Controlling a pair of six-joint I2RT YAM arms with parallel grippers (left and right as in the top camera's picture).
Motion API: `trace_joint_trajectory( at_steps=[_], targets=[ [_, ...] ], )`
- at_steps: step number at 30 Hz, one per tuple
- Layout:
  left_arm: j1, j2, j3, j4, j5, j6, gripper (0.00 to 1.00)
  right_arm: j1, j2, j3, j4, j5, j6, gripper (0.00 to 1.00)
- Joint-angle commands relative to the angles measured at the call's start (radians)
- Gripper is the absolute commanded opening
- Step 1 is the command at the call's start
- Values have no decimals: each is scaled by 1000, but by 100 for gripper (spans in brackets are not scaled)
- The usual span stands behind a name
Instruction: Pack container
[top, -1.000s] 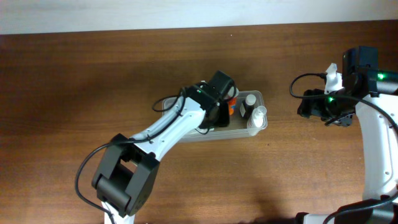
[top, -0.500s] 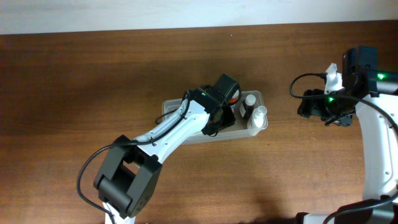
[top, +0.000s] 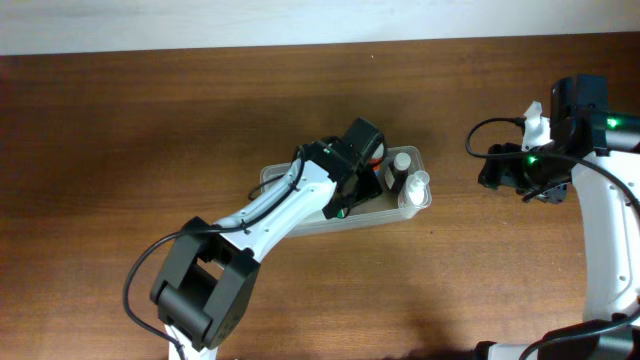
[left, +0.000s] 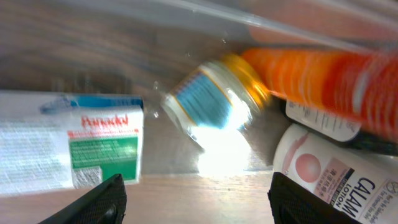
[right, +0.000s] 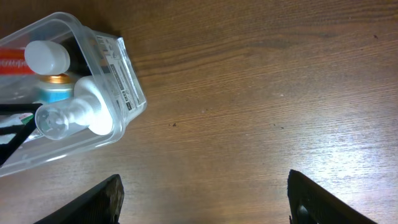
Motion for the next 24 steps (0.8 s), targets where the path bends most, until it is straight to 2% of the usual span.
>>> trace_joint_trajectory(
  at_steps=[1,5,9,14,15,16,18,20,24],
  targets=[
    [45,-26,5,-4,-18,150,74,-2,0,-6,1,-9,-4,76],
    [91,-85,5,-5,-46,273,74,-2,-1,-6,13,-9,-4,76],
    [147,-180,5,-14,-157,392,75,1,-2,-5,27,-9,-5,76],
    [241,-293,5,-35,-341,455,87,68,-12,-3,103,-11,-47,76],
    [278,-313,5,-42,-356,455,96,92,-12,-3,143,1,-50,77],
    [298,-319,5,-43,-355,460,99,105,-11,-3,168,14,-49,79],
    [357,-328,5,-55,-356,467,99,142,-7,-3,242,50,-49,86],
    [417,-328,5,-74,-352,466,99,167,-6,-3,305,56,-49,98],
    [534,-326,5,-148,-354,466,99,182,-8,-3,380,56,-50,98]
  ],
)
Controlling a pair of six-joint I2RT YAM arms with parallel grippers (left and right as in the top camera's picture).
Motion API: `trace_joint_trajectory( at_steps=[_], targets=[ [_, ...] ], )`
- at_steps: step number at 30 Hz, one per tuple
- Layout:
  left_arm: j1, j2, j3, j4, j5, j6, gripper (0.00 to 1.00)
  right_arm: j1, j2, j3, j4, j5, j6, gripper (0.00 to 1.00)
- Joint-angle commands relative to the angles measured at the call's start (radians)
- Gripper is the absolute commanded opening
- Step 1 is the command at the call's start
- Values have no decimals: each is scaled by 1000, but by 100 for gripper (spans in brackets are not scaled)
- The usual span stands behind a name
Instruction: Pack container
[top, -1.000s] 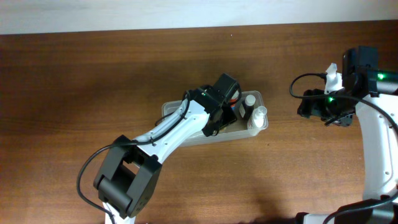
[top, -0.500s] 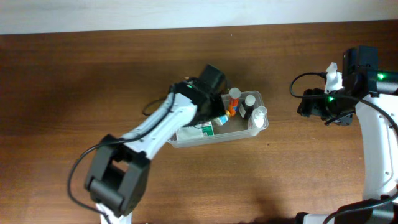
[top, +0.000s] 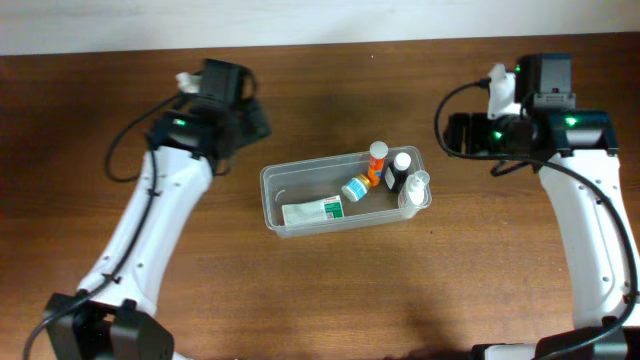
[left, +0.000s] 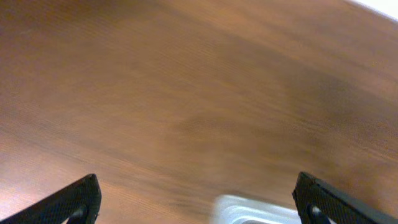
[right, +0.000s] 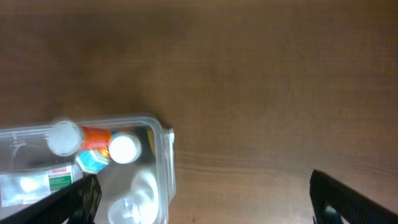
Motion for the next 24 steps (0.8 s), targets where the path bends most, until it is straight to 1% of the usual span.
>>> trace_joint_trajectory(
  at_steps=[1,2,3,4,6,9,11,13,17,18,21,24],
  targets=[
    [94,1,3,-72,-28,24,99,4,-10,1,2,22,-22,98],
    [117,0,3,-100,-28,25,99,2,-12,1,-12,23,-41,98],
    [139,-2,3,-122,-13,50,99,-1,-16,1,-29,22,-40,98],
    [161,-2,3,-132,13,132,99,-3,-24,0,-51,22,-39,98],
    [187,-6,3,-144,61,239,99,-3,-47,0,-79,23,-35,98],
    [206,-37,2,-167,59,256,100,-3,-105,-3,-93,31,-8,98],
    [204,-78,-6,-166,59,259,100,-3,-169,-22,-89,37,8,99],
    [193,-141,-32,-154,66,287,99,-2,-256,-63,-77,79,33,98],
    [143,-319,-156,-89,65,340,100,-2,-458,-211,-16,126,51,98],
    [120,-422,-245,-40,65,357,99,-2,-549,-290,14,136,55,98],
    [85,-623,-425,53,64,360,99,-2,-729,-446,56,136,55,98],
    [83,-806,-583,100,33,357,99,-2,-880,-562,50,135,58,98]
  ],
)
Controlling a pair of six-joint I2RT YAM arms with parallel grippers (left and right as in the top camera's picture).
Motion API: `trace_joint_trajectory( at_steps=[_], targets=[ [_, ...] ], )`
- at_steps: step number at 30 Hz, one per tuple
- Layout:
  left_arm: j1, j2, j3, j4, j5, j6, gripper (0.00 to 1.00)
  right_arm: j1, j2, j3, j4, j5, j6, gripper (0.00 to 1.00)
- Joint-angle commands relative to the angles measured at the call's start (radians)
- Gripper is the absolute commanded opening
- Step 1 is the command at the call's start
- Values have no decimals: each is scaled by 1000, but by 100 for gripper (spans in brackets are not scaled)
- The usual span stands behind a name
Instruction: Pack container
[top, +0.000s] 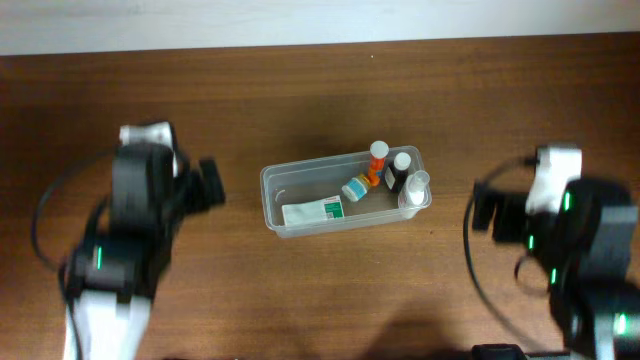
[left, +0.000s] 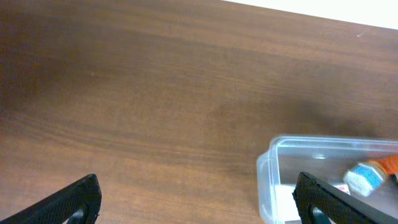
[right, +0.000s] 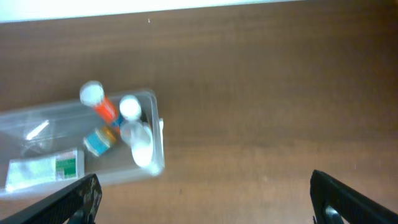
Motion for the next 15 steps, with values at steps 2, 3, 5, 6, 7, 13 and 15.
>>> trace_joint_trajectory(
  at_steps=[2,3,5,6,7,13,15],
  targets=[
    [-3,-271,-238,35,-49,30,99,-3,-221,-195,-5,27,16,98],
    [-3,-307,-264,47,-55,31,99,-3,-254,-223,-5,27,16,98],
    [-3,-375,-304,32,-56,30,99,-3,-309,-274,-5,27,16,98],
    [-3,-403,-316,13,-56,31,99,-3,-327,-293,-5,27,16,98],
    [-3,-421,-321,-8,-56,31,99,-3,-338,-308,-5,27,16,98],
    [-3,-456,-322,-158,-56,31,99,-3,-343,-356,-6,27,16,98],
    [-3,-455,-322,-187,-56,31,99,-3,-343,-356,-5,27,16,98]
  ],
)
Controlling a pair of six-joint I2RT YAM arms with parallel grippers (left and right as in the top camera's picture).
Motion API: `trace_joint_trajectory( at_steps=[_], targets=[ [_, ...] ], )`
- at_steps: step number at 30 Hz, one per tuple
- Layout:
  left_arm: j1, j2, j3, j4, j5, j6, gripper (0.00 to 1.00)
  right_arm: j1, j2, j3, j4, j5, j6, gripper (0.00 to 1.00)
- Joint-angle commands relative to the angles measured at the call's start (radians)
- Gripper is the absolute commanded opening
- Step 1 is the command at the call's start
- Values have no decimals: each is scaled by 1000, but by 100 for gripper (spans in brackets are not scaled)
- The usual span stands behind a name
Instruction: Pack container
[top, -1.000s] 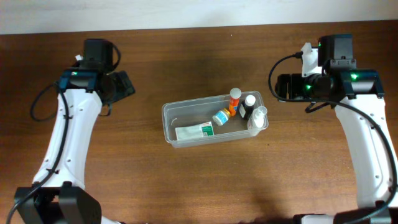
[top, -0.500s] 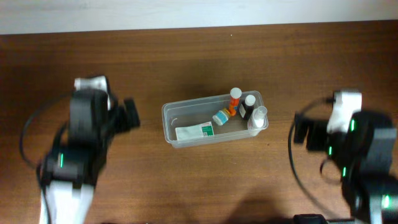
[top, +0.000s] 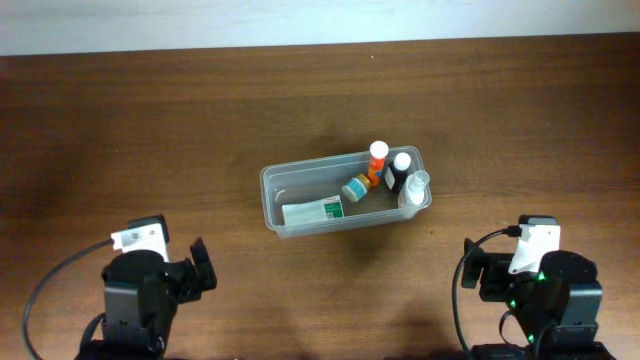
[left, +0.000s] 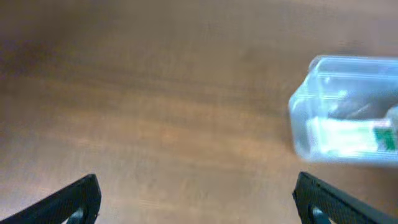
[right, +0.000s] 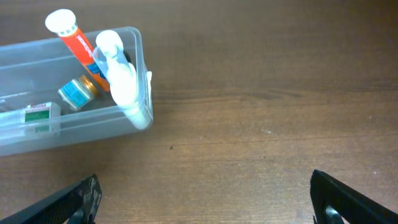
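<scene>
A clear plastic container (top: 270, 190) sits mid-table. Inside lie a white box with a green label (top: 312, 210), a small blue-labelled jar (top: 355, 187), an orange tube with a white cap (top: 375, 160), a dark bottle with a white cap (top: 398, 168) and a clear pump bottle (top: 416, 187). My left gripper (left: 198, 202) is open over bare wood, far to the left of the container (left: 345, 109). My right gripper (right: 208, 202) is open over bare wood to the right of the container (right: 140, 68). Both arms sit low at the table's front edge.
The brown wooden table (top: 320, 90) ends at a pale wall along the far side. The left arm's base (top: 145, 285) and the right arm's base (top: 540, 280) stand at the near corners.
Both arms have drawn back toward the table's front edge, now lower in the overhead view. The container and its contents have not moved.
First my left gripper was open inside the container over the jar, with the right arm off to the right. Then both arms were out and high beside the container. After that they stood lower at either side, and now they rest at the front edge.
</scene>
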Motion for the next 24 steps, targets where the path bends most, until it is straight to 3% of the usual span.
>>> trace_joint_trajectory(
  at_steps=[1,10,14,24],
  targets=[
    [-2,-2,-8,-32,-15,16,99,-3,-6,-6,6,12,11,98],
    [-2,-2,-8,-48,-15,16,99,-3,-8,-6,7,13,11,98],
    [-2,-2,-8,-48,-15,16,99,-4,-124,-59,43,0,1,98],
    [-2,-2,-8,-48,-15,16,99,-4,-420,-465,494,-18,1,98]
  ],
)
